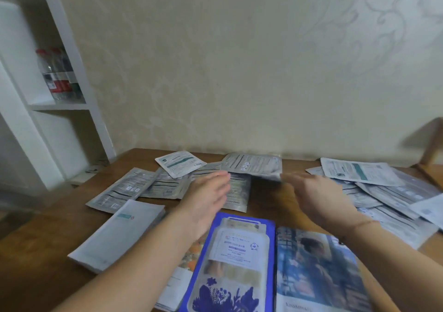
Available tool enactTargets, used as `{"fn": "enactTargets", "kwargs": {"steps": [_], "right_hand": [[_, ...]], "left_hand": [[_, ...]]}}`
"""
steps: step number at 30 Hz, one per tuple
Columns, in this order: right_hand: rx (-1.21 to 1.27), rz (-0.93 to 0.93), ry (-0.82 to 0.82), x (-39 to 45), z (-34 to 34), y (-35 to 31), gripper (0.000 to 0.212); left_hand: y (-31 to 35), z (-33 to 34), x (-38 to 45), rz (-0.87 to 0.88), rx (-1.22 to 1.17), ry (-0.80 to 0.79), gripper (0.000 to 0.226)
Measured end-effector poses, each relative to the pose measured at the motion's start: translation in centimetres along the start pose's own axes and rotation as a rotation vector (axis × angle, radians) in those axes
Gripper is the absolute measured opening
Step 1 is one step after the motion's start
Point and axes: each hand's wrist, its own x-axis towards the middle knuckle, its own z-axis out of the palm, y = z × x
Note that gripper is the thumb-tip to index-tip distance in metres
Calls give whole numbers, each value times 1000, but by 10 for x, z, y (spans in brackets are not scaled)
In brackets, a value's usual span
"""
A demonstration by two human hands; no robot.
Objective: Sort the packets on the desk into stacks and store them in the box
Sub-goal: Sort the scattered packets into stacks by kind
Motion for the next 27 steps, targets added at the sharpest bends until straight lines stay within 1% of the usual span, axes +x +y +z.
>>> {"fn": "enactTargets", "kwargs": {"steps": [1, 2, 3, 4, 5, 6, 7, 8, 9, 11, 12, 13, 14, 15, 16, 17, 18, 19, 20, 21, 23, 25, 27], "right_hand": [[128, 98, 102, -10, -13, 3, 28], [278, 214, 200, -21, -27, 4, 31], [482, 356, 266, -32, -41, 5, 34], [766, 477, 300, -46, -53, 5, 32], [1082, 578, 296, -59, -65, 2, 28], [1351, 666, 250, -72, -74, -2, 27], [1536, 734, 198, -86, -81, -7, 28], [1625, 777, 156, -99, -85, -9, 29], [1649, 808, 135, -111, -88, -9, 28], [1567, 842, 125, -132, -93, -5, 24], [1461, 860, 128, -144, -95, -1, 21], [1279, 872, 149, -156, -99, 4, 20], [1028, 852, 166, -168, -102, 12, 23], [725, 803, 151, -180, -105, 22, 25], [406, 749, 77, -190, -107, 30, 26], [159, 727, -50, -199, -107, 39, 30], [31, 744, -196, -205, -103, 52, 36], [22, 798, -340, -209, -96, 63, 41], [67, 865, -444, -211, -89, 72, 45], [102, 904, -507, -212, -81, 79, 48], [90, 873, -534, -211, -72, 91, 49], [64, 801, -541, -207, -71, 102, 49], [60, 748, -566, -200, -72, 112, 49]], "left_hand": [[-1, 12, -10, -81, -149, -14, 36], [-3, 25, -20, -147, -228, -39, 36], [-6, 37, -29, -194, -250, -79, 32], [-10, 50, -37, -233, -259, -121, 26], [-14, 61, -43, -261, -279, -180, 25], [-18, 72, -48, -273, -309, -232, 30], [-21, 82, -51, -272, -339, -264, 36], [-23, 92, -53, -264, -347, -273, 38], [-25, 101, -55, -249, -320, -270, 35], [-26, 116, -59, -198, -221, -240, 24], [-26, 121, -61, -171, -162, -230, 24], [-29, 126, -61, -145, -103, -227, 28], [-32, 130, -63, -120, -45, -236, 34], [-33, 134, -65, -96, 15, -250, 37], [-35, 137, -68, -72, 70, -268, 35], [-37, 140, -70, -49, 121, -286, 30], [-38, 144, -73, -25, 170, -301, 24], [-40, 148, -76, -7, 216, -311, 20], [-42, 151, -79, 2, 253, -319, 19], [-45, 154, -81, 10, 285, -327, 20], [-50, 160, -87, 48, 352, -381, 25], [-55, 167, -93, 116, 446, -447, 33], [-59, 172, -96, 174, 531, -450, 53]]}}
